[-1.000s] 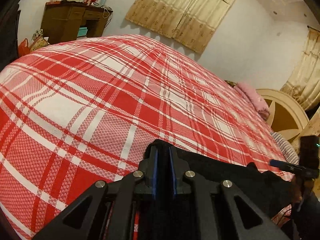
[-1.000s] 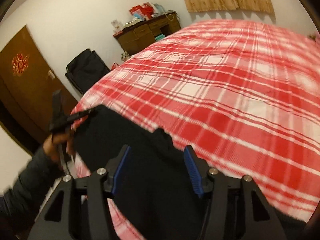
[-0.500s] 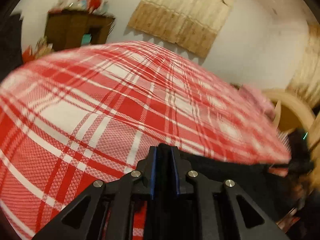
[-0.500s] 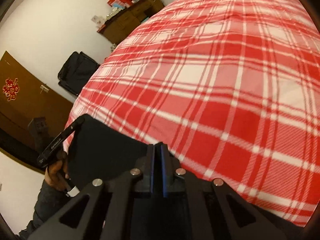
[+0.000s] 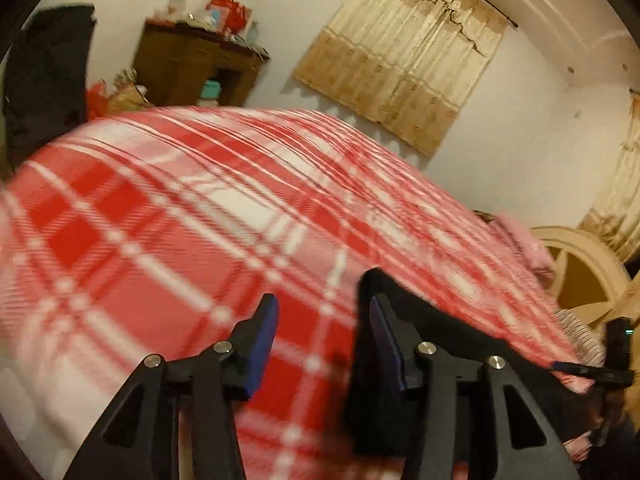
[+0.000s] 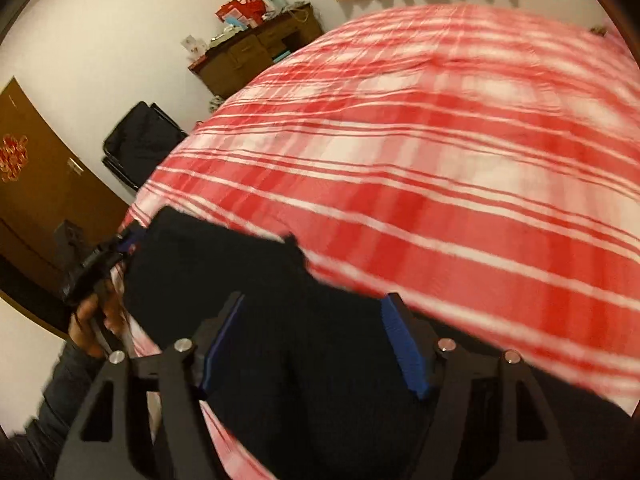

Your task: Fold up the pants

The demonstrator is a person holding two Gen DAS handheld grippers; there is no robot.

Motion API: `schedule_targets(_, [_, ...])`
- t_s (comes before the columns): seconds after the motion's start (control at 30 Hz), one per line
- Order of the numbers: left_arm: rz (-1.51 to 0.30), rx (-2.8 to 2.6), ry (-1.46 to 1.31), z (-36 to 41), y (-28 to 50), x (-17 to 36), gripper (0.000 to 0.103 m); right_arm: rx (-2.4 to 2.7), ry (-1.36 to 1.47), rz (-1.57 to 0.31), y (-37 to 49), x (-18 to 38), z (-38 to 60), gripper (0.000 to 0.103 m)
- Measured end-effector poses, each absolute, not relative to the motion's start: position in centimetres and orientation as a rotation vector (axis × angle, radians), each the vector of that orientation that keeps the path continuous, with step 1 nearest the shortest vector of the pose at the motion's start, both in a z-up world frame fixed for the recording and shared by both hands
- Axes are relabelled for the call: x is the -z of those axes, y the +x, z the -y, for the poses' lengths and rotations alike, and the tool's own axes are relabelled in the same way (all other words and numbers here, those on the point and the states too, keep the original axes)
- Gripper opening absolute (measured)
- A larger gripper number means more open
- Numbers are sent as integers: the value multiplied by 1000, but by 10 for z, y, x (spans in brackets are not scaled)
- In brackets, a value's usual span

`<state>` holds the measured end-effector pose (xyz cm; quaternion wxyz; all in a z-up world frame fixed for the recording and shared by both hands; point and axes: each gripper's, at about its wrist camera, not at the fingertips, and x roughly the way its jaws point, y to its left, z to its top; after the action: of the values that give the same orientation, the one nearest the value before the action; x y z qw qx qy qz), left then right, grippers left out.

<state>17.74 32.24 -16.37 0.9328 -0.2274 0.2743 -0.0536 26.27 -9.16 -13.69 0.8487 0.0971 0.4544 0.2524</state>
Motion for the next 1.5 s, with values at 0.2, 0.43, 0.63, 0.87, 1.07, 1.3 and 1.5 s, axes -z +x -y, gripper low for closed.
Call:
schedule_targets(0.2, [-523, 159, -330, -282, 152, 133, 52, -312, 188, -909, 198, 121, 194, 77])
schedule_targets(0.43, [-550, 487, -237, -147, 169, 117, 65, 24, 337, -663, 88, 46, 350, 77])
schedule_targets(0.63, [-632, 569, -218, -75, 183, 148, 65, 306, 430, -682, 56, 53, 469, 78])
schedule_targets(0.87, [-712, 546, -119, -53, 167, 176, 65, 244, 576, -828, 64, 117, 512, 59])
schedule_targets(1.07, [-702, 558, -164, -58, 165, 181, 65, 182, 535, -830, 60, 116, 513, 12])
schedule_targets(1.3, [-690, 547, -146, -53, 162, 182, 65, 227, 464, -691, 66, 78, 519, 6])
schedule_targets(1.5, [-682, 556, -142, -55, 161, 183, 65, 222, 447, -780, 76, 87, 522, 91])
